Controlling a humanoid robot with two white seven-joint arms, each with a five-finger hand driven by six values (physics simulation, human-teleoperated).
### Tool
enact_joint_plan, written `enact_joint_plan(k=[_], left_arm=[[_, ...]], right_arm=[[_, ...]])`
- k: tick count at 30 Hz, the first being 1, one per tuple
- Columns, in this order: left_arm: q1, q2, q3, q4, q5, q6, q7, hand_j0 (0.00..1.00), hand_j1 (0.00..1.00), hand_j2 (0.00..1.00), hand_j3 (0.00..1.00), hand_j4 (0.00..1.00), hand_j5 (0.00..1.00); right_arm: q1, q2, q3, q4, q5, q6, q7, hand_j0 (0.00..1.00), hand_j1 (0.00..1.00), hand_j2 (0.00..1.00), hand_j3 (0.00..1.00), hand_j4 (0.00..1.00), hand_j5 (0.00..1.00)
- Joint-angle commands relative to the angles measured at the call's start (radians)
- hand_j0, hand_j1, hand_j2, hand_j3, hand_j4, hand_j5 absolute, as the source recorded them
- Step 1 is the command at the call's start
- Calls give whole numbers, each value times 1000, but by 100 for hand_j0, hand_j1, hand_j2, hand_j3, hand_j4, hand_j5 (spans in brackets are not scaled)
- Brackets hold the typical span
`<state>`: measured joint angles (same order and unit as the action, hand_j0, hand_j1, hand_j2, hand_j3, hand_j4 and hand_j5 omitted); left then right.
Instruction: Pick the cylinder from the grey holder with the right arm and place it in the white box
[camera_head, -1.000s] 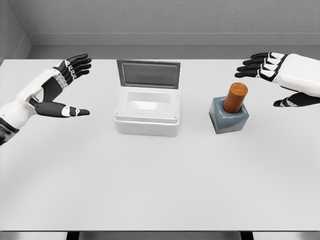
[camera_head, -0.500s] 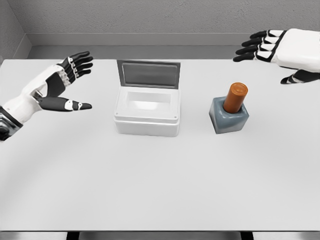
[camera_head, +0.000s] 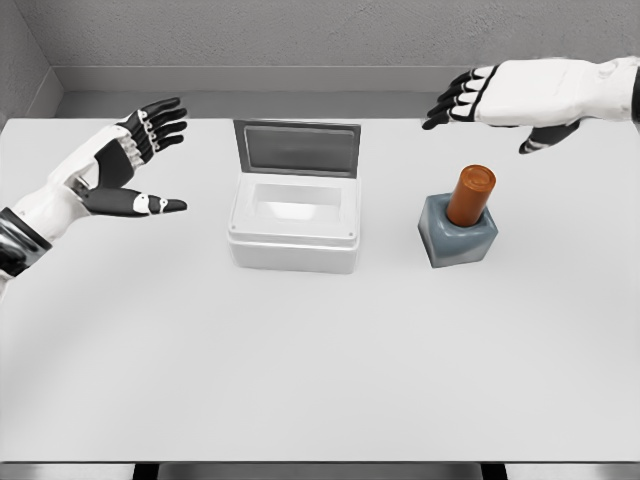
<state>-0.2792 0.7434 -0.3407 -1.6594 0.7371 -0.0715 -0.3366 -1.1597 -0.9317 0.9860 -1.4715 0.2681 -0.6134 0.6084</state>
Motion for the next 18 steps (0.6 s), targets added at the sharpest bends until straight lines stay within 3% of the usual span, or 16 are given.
enact_joint_plan(k=[1,6,12,18], left_arm=[[0,-2,0,7,5,-2,1,100,100,100,100,100,100],[-6,-3,0,52,5,-2,1,100,100,100,100,100,100],[-6,-3,2,50,5,-2,1,100,100,100,100,100,100],[-6,-7,2,52,5,-2,1,100,100,100,100,100,100]], right_arm=[[0,17,42,43,37,2,2,100,100,100,100,100,100],[3,13,83,56,80,2,2,100,100,100,100,100,100],[12,16,103,-6,82,2,2,100,100,100,100,100,100],[18,19,122,0,95,2,2,100,100,100,100,100,100]])
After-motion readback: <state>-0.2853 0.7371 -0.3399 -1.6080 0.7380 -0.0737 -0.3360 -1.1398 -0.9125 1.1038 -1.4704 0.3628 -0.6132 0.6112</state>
